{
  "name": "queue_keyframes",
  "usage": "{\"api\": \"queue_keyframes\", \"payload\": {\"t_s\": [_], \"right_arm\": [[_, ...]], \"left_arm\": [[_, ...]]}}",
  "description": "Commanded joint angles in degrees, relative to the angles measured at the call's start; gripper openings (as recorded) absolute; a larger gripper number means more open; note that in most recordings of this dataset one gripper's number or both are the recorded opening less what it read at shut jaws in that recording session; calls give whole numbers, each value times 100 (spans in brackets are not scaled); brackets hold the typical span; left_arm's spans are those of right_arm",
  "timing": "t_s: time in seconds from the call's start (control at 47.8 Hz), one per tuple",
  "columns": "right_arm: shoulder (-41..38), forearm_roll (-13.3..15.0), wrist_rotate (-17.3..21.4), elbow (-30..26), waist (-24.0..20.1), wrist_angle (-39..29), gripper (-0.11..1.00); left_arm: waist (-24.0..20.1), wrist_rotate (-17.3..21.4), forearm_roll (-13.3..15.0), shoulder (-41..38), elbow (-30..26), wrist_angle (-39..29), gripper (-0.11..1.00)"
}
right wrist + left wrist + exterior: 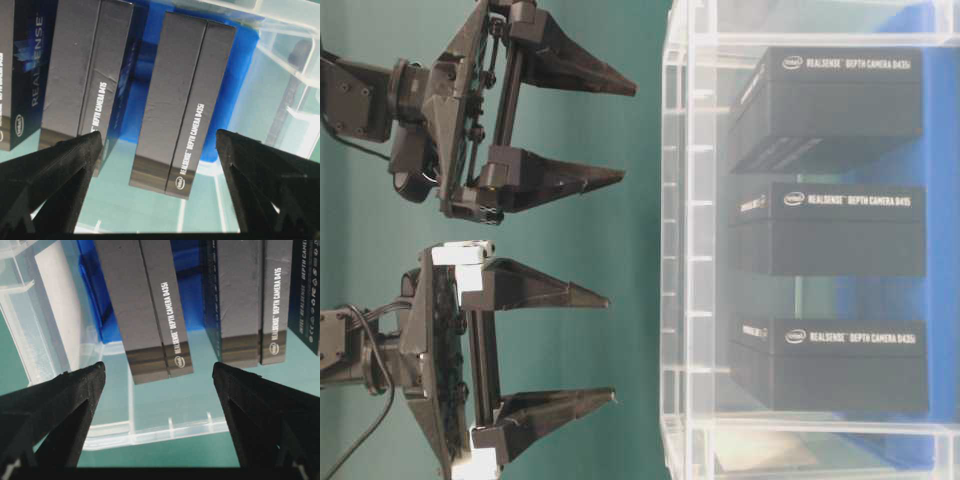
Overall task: Take the box out of the case with both arms.
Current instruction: 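Lower both open grippers around the left and right boxes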
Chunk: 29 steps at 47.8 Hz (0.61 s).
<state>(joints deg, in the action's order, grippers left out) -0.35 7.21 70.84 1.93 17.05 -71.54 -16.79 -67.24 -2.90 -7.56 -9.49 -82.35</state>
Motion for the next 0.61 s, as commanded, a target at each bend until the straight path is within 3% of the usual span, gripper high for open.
{"api": "queue_keyframes", "payload": {"t_s": [0.0,0.586], "right_arm": [[79,9,9,-149,-18,35,96],[70,18,0,0,-18,44,96]], "left_arm": [[0,9,-26,88,-114,18,84],[-18,0,-70,88,9,123,84]]}}
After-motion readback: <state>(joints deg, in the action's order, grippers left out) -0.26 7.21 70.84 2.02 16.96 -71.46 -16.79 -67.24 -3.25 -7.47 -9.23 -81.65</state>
